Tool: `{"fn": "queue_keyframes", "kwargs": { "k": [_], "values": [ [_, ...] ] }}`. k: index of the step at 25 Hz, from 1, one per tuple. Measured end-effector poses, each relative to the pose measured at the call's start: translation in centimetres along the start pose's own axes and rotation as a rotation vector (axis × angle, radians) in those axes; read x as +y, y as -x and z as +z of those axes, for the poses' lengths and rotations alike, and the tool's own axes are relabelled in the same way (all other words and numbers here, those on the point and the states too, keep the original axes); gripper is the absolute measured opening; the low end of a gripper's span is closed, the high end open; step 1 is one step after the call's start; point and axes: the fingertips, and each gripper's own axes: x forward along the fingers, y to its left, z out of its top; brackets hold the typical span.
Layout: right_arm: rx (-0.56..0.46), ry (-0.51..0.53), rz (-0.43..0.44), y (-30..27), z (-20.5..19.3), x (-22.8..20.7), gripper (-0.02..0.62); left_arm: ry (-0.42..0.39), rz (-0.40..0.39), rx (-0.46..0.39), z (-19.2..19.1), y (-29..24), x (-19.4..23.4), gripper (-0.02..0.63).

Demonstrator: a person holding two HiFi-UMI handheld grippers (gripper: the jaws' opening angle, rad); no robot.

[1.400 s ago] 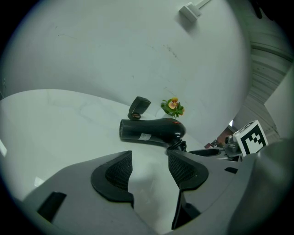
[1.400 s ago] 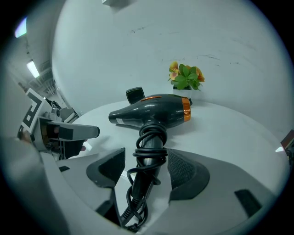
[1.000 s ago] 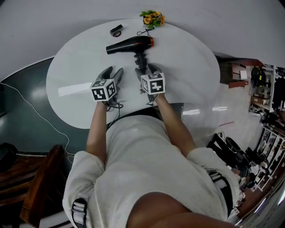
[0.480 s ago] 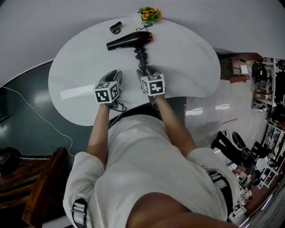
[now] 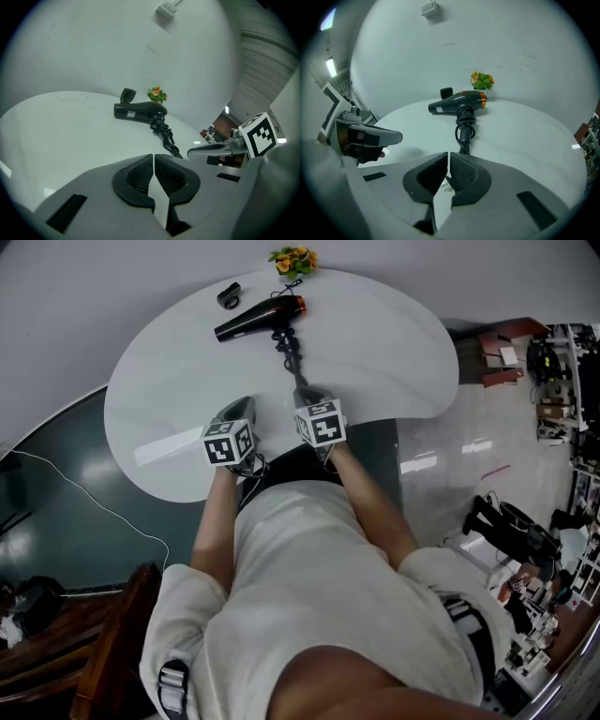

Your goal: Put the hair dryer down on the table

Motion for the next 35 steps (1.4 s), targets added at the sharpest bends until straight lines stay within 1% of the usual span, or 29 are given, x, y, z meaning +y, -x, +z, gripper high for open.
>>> {"fn": "queue_keyframes", "kwargs": {
  "k": [2,4,7,8,11,13,18,21,27,31,35],
  "values": [
    [0.009,0.015,0.0,0.6,-0.8,0.3,0.0,-0.014,-0.014,0.023,-0.8,-0.1,-0.7,0.025],
    [0.018,0.033,0.004,1.2,-1.5,0.6,0.0,-0.032,-0.037,0.043,-1.5,-0.3,-1.9,0.023],
    [0.019,0.037,0.017,1.9,-2.5,0.8,0.0,-0.057,-0.067,0.041,-2.1,-0.3,-3.6,0.018],
    [0.019,0.031,0.02,2.1,-2.8,0.7,0.0,-0.073,-0.068,0.042,-2.3,-0.3,-4.1,0.018],
    [0.016,0.008,0.018,2.9,-3.5,0.0,0.0,-0.155,-0.053,0.059,-2.9,-0.2,-5.4,0.018],
    [0.007,-0.001,0.014,3.6,-3.7,-0.6,-0.002,-0.179,-0.053,0.067,-2.9,-0.2,-6.4,0.018],
    [-0.017,-0.005,0.017,5.0,-4.1,-2.6,0.0,-0.18,-0.048,0.063,-2.5,-1.1,-8.8,0.018],
    [-0.034,-0.008,0.02,5.9,-4.1,-3.8,-0.002,-0.205,-0.034,0.058,-2.2,-1.5,-10.2,0.018],
    [-0.102,0.003,0.013,8.5,-2.9,-6.5,-0.002,-0.216,-0.012,0.014,-0.5,-1.6,-13.2,0.018],
    [-0.146,0.006,0.015,10.2,-2.2,-7.9,-0.002,-0.176,-0.024,-0.017,0.7,-1.4,-15.4,0.018],
    [-0.206,0.005,0.013,11.6,-0.8,-8.9,-0.002,-0.141,-0.031,-0.073,2.4,-1.2,-17.2,0.018]
  ]
}}
